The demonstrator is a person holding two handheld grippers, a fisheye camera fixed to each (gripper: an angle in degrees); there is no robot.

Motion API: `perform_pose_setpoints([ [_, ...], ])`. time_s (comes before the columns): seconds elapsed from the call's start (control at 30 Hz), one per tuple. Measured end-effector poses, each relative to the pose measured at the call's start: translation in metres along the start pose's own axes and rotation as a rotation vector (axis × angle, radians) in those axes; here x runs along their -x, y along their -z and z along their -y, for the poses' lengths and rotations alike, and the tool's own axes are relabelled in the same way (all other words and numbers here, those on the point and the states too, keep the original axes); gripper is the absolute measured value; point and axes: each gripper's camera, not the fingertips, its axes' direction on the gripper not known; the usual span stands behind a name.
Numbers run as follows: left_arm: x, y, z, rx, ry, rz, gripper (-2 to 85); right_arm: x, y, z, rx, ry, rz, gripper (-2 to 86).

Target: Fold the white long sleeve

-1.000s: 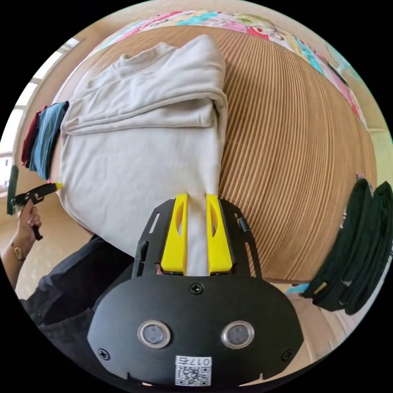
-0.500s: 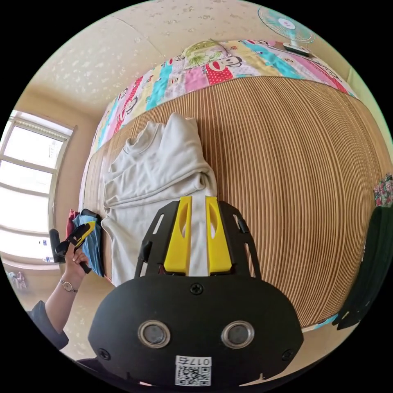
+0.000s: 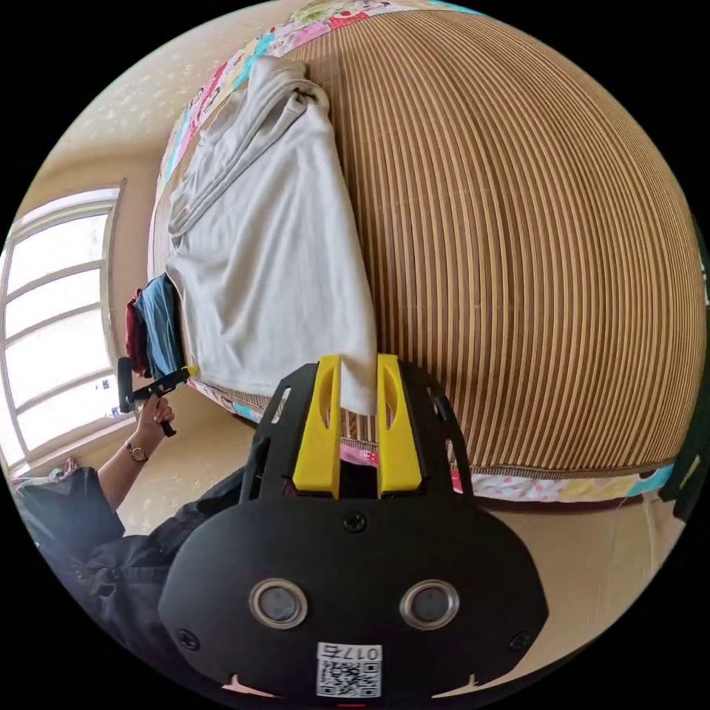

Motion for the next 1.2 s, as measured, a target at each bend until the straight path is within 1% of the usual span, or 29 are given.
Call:
perform_pose_setpoints([
  [0.03,0.002,-0.002,0.000,0.029,-0.005,-0.014,5.5,-0.009,0.007,-0.002,0.017,-0.007,0.066,5.1],
  [0.1,0.009,-0.004,-0.002,0.138,-0.042,-0.059,4.1,-0.023,0.024,-0.012,0.004,-0.011,0.103,4.3],
  [0.17,0.015,-0.001,-0.015,0.189,-0.088,-0.113,3.7,-0.045,0.050,-0.035,0.004,-0.004,0.190,3.7],
  [0.23,0.028,0.003,-0.035,0.239,-0.112,-0.237,3.4,-0.064,0.064,-0.059,0.041,-0.020,0.262,3.4],
  [0.27,0.038,0.004,-0.051,0.280,-0.106,-0.349,3.3,-0.075,0.073,-0.077,0.062,-0.035,0.312,3.3],
  [0.3,0.048,0.006,-0.069,0.300,-0.094,-0.499,3.1,-0.081,0.078,-0.087,0.065,-0.045,0.354,3.2],
  [0.33,0.053,0.009,-0.078,0.295,-0.085,-0.589,3.1,-0.090,0.090,-0.104,0.045,-0.061,0.481,3.1],
  [0.37,0.062,0.018,-0.095,0.256,-0.063,-0.773,3.0,-0.096,0.104,-0.116,-0.012,-0.065,0.619,3.0],
  [0.4,0.070,0.030,-0.107,0.188,-0.043,-0.921,2.9,-0.097,0.112,-0.120,-0.048,-0.056,0.678,3.0],
  [0.43,0.073,0.038,-0.111,0.145,-0.038,-0.971,2.9,-0.097,0.127,-0.122,-0.129,-0.027,0.766,3.0],
  [0.47,0.080,0.055,-0.114,0.046,-0.030,-1.038,2.8,-0.095,0.140,-0.114,-0.203,0.001,0.827,2.9],
  [0.5,0.086,0.071,-0.108,-0.048,-0.015,-1.069,2.8,-0.095,0.144,-0.107,-0.233,0.010,0.849,3.0],
  [0.53,0.089,0.079,-0.102,-0.092,-0.006,-1.076,2.7,-0.093,0.151,-0.085,-0.280,0.023,0.883,3.0],
  [0.6,0.093,0.104,-0.059,-0.250,0.007,-1.070,2.6,-0.086,0.154,-0.039,-0.327,0.054,0.916,3.1],
  [0.63,0.091,0.108,-0.043,-0.275,0.011,-1.068,2.6,-0.079,0.154,-0.001,-0.347,0.064,0.927,3.2],
  [0.67,0.087,0.113,-0.007,-0.312,0.027,-1.063,2.7,-0.071,0.152,0.039,-0.363,0.063,0.921,3.4],
  [0.7,0.082,0.119,0.031,-0.350,0.037,-1.058,2.9,-0.066,0.151,0.059,-0.371,0.061,0.912,3.4],
  [0.73,0.079,0.122,0.049,-0.367,0.042,-1.051,3.1,-0.058,0.149,0.099,-0.381,0.042,0.887,3.7],
  [0.77,0.075,0.127,0.086,-0.398,0.070,-1.025,3.5,-0.052,0.145,0.136,-0.376,-0.010,0.867,4.2],
  [0.8,0.072,0.129,0.121,-0.415,0.120,-0.991,4.5,-0.049,0.142,0.154,-0.369,-0.045,0.864,4.5],
  [0.87,0.069,0.131,0.161,-0.428,0.173,-0.942,7.0,-0.032,0.137,0.203,-0.349,-0.148,0.839,6.7],
  [0.9,0.070,0.133,0.177,-0.444,0.224,-0.901,8.6,-0.026,0.140,0.211,-0.349,-0.162,0.805,6.9],
  [0.97,0.073,0.138,0.185,-0.475,0.298,-0.839,10.6,0.005,0.157,0.226,-0.389,-0.155,0.631,7.3],
  [1.0,0.072,0.142,0.181,-0.489,0.327,-0.782,12.1,0.013,0.160,0.228,-0.391,-0.140,0.591,7.2],
  [1.03,0.070,0.143,0.178,-0.492,0.328,-0.753,12.4,0.034,0.164,0.227,-0.381,-0.074,0.512,7.1],
  [1.07,0.064,0.142,0.170,-0.474,0.310,-0.684,13.0,0.056,0.162,0.222,-0.356,0.008,0.406,6.9],
  [1.1,0.054,0.136,0.159,-0.434,0.291,-0.597,13.5,0.067,0.159,0.218,-0.340,0.044,0.341,6.8],
  [1.17,0.040,0.120,0.135,-0.373,0.292,-0.469,15.3,0.104,0.134,0.194,-0.287,0.167,0.073,6.3],
  [1.2,0.033,0.105,0.115,-0.342,0.311,-0.411,16.4,0.110,0.126,0.188,-0.275,0.191,0.019,6.0],
])
